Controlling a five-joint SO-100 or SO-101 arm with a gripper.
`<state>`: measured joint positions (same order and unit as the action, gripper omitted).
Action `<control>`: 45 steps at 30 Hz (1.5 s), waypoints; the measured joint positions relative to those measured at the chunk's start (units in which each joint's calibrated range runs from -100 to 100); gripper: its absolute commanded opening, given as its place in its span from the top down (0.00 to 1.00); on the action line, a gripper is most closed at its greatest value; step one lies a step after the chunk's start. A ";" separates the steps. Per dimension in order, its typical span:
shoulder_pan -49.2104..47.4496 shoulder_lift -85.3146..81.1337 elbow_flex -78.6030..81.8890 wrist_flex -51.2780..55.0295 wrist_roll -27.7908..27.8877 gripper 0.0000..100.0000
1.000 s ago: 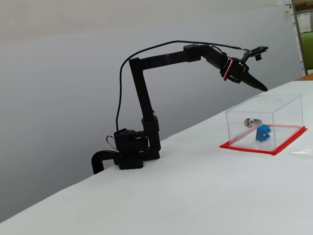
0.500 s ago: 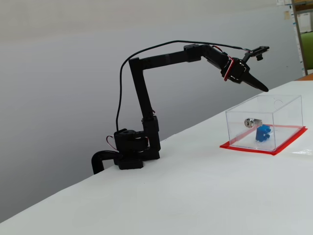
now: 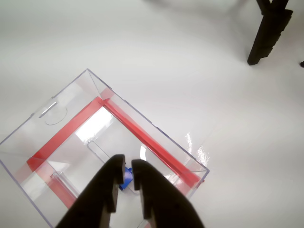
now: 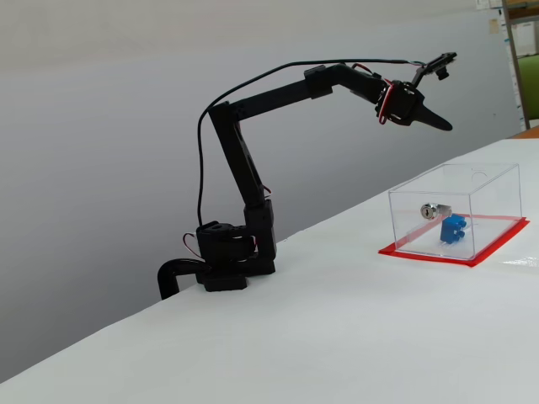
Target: Pick the blue lego brick and place it into the transparent box
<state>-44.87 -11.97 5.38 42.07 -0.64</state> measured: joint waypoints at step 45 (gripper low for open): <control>58.12 -71.71 64.78 0.00 0.00 0.99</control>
<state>13.25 -83.68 70.17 42.07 -0.64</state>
